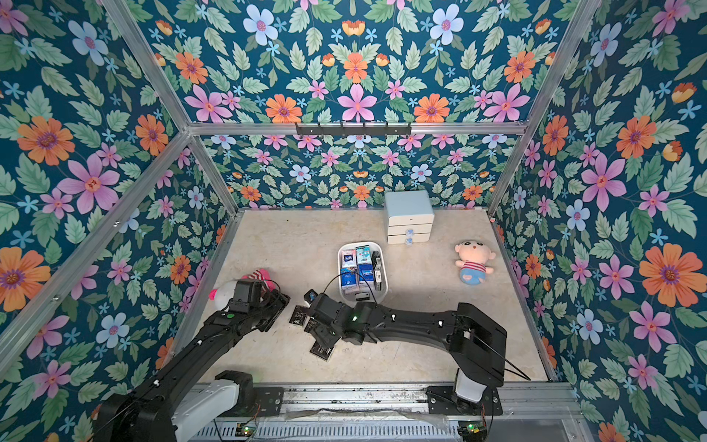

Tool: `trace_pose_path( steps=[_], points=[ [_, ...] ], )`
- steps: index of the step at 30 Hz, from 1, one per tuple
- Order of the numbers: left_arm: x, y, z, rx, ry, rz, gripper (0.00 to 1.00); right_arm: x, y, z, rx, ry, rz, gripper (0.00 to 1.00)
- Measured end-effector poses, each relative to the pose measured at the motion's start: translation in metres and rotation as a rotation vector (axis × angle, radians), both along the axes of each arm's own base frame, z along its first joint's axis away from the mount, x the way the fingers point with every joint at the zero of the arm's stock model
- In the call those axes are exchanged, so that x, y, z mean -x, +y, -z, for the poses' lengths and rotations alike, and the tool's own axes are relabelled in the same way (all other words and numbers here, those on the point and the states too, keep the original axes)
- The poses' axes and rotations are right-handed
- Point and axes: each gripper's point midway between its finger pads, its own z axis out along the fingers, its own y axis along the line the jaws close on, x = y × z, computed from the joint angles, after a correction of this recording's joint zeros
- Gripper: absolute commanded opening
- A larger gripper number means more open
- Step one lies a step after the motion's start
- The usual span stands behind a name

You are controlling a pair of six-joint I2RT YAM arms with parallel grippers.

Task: Put the pocket tissues into the storage box
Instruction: Pick up the pocket tissues from the center of the board.

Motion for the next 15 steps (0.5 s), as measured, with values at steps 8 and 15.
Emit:
trace_pose_path(
  steps=[8,15],
  points=[
    [0.030,0.002,0.018,0.074,0.026,-0.067,0.77,0.040,0.002,0.039,0.120,0.029,-0.119,0.88],
    [0.036,0.008,0.002,0.058,0.004,-0.075,0.77,0.043,0.021,0.057,0.160,0.007,-0.137,0.83]
  ],
)
